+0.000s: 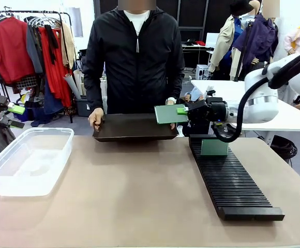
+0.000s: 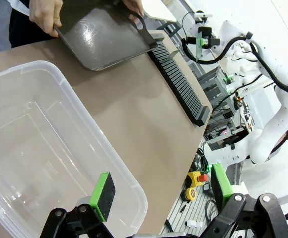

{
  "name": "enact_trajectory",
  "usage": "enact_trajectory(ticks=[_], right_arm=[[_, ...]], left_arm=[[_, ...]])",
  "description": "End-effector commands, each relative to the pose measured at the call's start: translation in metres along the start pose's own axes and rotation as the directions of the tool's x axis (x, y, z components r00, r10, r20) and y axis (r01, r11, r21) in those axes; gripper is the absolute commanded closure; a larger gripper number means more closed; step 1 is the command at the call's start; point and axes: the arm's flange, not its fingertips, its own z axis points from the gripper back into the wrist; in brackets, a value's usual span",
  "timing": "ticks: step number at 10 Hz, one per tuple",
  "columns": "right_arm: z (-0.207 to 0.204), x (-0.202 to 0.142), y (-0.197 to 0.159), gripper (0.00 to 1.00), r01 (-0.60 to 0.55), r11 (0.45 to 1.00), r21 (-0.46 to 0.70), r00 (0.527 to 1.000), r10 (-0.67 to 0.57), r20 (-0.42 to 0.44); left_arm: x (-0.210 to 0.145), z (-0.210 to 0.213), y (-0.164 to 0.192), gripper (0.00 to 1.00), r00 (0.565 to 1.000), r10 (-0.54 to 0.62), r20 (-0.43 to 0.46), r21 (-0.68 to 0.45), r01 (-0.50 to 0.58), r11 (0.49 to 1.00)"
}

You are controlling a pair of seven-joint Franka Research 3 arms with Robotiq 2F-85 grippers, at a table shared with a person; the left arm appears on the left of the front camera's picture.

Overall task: Sort PCBs into racks and boxes based on the side picked up.
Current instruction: If the short side of the Blank PCB is picked up, insert it into the PCB Rack ; if the long side is picked up, place it in the Organizing box.

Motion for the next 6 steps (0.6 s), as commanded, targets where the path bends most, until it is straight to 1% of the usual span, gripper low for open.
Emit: enact_trajectory(ticks=[1,3,6], right_arm=[[0.023,-0.022,0.017,1.0,-0.066,0.997,-0.03,0.997,0.067,0.029],[0.053,-0.042,0.026,1.0,-0.113,0.992,-0.053,0.992,0.116,0.057],[0.086,-0.071,0.029,1.0,-0.152,0.988,-0.03,0.987,0.154,0.055]], left_arm=[[0.0,0.0,-0.003,0.0,1.0,0.002,0.001,0.004,-0.002,1.0],[0.0,0.0,-0.003,0.0,1.0,0.002,0.001,0.004,-0.002,1.0],[0.0,0.0,-0.003,0.0,1.0,0.002,0.001,0.004,-0.002,1.0]])
